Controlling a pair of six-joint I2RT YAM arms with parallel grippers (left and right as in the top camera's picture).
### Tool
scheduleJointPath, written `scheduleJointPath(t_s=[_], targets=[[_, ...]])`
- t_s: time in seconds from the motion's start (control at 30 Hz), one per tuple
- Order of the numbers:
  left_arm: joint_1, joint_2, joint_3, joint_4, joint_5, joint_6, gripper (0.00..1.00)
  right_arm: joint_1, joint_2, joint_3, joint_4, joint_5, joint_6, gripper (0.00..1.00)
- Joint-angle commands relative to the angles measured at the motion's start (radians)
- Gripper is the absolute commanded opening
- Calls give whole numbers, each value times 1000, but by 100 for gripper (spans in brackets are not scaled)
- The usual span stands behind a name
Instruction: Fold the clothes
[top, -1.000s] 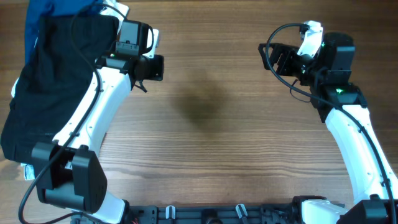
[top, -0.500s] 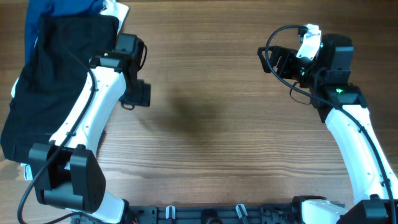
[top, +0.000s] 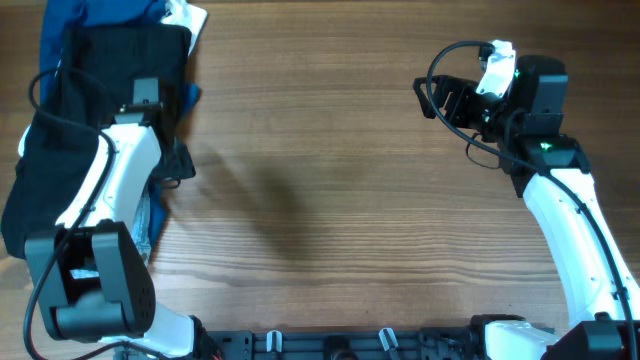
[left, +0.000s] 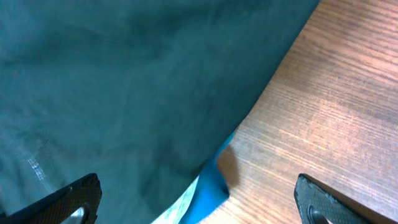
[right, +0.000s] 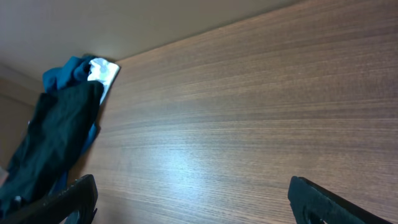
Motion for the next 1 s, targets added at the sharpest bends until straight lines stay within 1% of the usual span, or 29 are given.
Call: scheduleJointPath(t_s=[0.0,0.07,0.17,0.23,0.37,0.43,0.5,0.6,0.63,0.73,0.87,0.97], targets=[[5,-13,-82,82,-10,-2,100,-5,10,19,0,-15,4,99],[16,-13,-130,145,-10,-3,100,-5,10,19,0,-7,3,99],[39,-13,-145,176,-10,-3,99,-5,10,19,1,12,5,99],[56,-13,-145,204,-10,-3,95,-5,10,19,3,12,4,99],[93,-13,-145,261,-10,-3,91,-5,10,19,1,12,4,99],[115,-12,-145,298,-10,-3,87,-5,10,19,1,12,4,99],[128,-12,-145,326,-10,-2,78,-5,10,19,2,12,4,99],[128,-12,-145,370,-10,-2,56,-5,10,19,2,12,5,99],[127,-12,-144,385,-10,-2,53,-5,10,19,2,12,5,99],[127,-18,-123,402,-10,-2,52,-5,10,19,3,13,5,99],[127,-42,-81,389,-11,-1,55,-5,10,19,2,15,5,99],[127,-58,-79,386,-24,49,56,-5,10,19,1,16,4,99]])
